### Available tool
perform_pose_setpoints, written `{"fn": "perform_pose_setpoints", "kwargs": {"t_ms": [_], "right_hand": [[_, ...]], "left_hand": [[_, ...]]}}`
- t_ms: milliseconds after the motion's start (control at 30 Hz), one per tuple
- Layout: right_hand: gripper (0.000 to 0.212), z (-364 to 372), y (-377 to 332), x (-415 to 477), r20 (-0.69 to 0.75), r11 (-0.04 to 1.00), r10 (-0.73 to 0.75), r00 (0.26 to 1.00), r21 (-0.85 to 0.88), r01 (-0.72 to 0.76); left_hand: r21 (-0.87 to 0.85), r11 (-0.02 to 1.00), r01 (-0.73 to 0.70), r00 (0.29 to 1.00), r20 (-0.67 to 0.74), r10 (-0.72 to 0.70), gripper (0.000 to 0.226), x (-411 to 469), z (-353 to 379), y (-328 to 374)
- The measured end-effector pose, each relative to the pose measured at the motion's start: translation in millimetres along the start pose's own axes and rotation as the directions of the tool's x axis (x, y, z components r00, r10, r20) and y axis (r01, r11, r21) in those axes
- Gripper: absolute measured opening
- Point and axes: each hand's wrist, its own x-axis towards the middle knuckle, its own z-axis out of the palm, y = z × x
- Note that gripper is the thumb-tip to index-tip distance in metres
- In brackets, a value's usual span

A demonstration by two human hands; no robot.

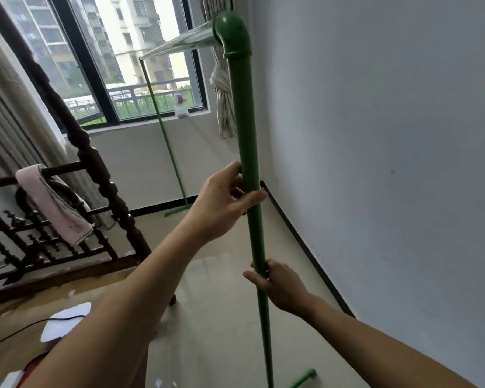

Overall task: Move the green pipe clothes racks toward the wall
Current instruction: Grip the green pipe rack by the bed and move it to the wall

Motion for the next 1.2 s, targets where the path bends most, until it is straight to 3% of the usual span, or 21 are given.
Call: {"fn": "perform_pose_setpoints", "kwargs": {"t_ms": [167, 300, 467, 567, 700, 900, 1200], "right_hand": [[0.041, -10, 21, 0, -0.023, 0.995, 0.079, 0.997, -0.056, -0.080], [0.039, -27, 34, -10, -0.121, 0.966, 0.230, 0.966, -0.093, -0.241], [0.032, -55, 46, -24, -0.375, 0.871, 0.436, 0.818, -0.052, -0.488], [0.045, -69, 62, -26, -0.485, 0.803, 0.532, 0.694, 0.027, -0.596], [0.044, -96, 87, -22, -0.528, 0.756, 0.581, 0.620, 0.069, -0.650], [0.037, -140, 128, -11, -0.525, 0.733, 0.606, 0.598, 0.077, -0.676], [0.041, -175, 175, -1, -0.523, 0.760, 0.560, 0.642, 0.016, -0.650]], "left_hand": [[-0.102, 0.993, -0.059, 0.971, 0.224, 0.081, 0.036, 24, 13, 0], [-0.151, 0.976, -0.157, 0.922, 0.331, 0.200, 0.039, 52, 37, 3], [-0.215, 0.926, -0.311, 0.834, 0.406, 0.374, 0.036, 91, 81, 15], [-0.255, 0.903, -0.346, 0.823, 0.379, 0.422, 0.034, 111, 116, 26], [-0.293, 0.897, -0.331, 0.831, 0.359, 0.425, 0.030, 133, 160, 41], [-0.278, 0.917, -0.286, 0.856, 0.356, 0.375, 0.031, 169, 206, 58], [-0.271, 0.932, -0.239, 0.894, 0.313, 0.320, 0.033, 194, 250, 69]]}}
